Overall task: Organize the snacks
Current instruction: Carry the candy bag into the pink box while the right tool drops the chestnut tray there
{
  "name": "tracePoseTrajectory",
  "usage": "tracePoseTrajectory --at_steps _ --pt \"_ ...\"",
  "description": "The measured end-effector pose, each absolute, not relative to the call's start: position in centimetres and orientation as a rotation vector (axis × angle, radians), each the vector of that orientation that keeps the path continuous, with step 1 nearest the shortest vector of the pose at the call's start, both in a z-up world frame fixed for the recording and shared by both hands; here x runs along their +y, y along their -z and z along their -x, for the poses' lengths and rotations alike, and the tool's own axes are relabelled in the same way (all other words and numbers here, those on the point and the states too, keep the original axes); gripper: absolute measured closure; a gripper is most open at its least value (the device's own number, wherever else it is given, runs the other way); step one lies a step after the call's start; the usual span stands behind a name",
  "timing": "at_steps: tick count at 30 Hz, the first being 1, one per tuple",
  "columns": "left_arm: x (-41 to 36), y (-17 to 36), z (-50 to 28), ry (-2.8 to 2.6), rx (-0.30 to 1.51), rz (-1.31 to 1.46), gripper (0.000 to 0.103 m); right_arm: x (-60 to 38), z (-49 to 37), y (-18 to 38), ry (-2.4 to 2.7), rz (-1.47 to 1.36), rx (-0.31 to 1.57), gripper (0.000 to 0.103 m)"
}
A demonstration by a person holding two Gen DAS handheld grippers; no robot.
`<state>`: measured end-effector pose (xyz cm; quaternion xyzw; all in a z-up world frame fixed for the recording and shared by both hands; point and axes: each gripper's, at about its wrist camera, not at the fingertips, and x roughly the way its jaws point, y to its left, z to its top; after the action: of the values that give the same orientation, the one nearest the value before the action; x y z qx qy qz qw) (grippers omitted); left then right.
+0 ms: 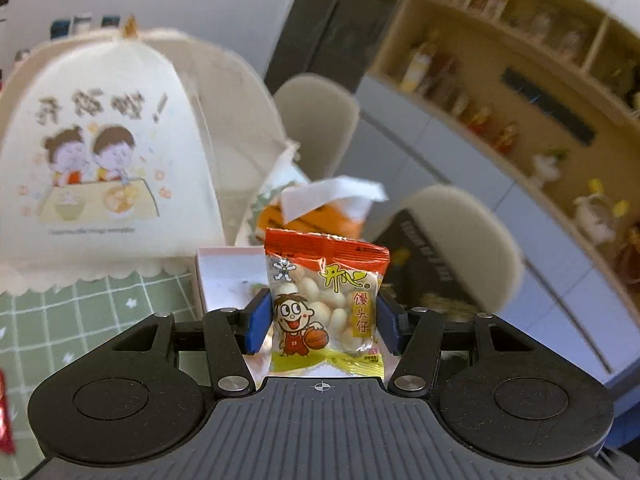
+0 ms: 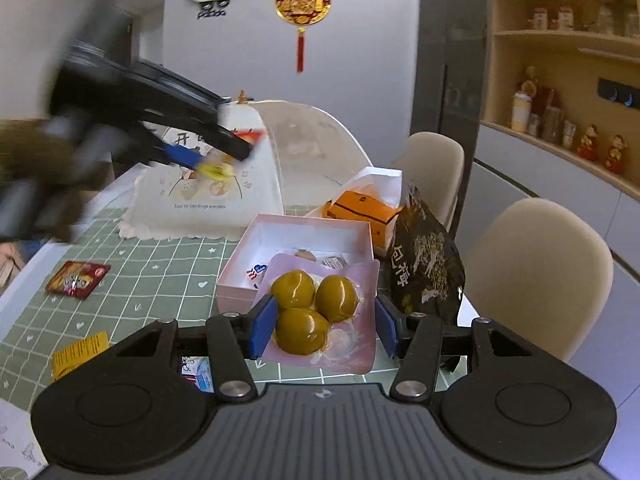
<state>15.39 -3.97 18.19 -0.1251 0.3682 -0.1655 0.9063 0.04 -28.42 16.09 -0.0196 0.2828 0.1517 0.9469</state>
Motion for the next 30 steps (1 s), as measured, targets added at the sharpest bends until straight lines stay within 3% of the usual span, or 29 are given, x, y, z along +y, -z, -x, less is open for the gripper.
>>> tracePoseTrajectory --at_steps 7,13,18,25,30 --pt "-7.9 -7.3 -20.3 0.319 0.999 0.146 0.043 -28.8 -0.3 -14.1 -0.263 -0.041 0.659 0.050" --pt "-2.2 -9.9 -17.5 0.330 0.836 0.425 0.044 -29.3 -3.1 -13.2 -0.261 -0.039 0.715 0.050" --pt "2.9 -12.4 -13.4 0.286 0.762 0.464 0.044 -27.3 -9.7 -15.4 -0.350 -0.042 0.667 0.050" --pt "8.2 -8.3 -6.2 0.182 0.869 0.549 0.044 -20.6 -23.6 -14.2 -0.364 -0.044 0.780 0.047" --pt "11.7 -6.2 -0.6 0.076 0.926 0.490 0.044 -19.7 -22.5 -12.3 -0.349 -0.063 0.834 0.047"
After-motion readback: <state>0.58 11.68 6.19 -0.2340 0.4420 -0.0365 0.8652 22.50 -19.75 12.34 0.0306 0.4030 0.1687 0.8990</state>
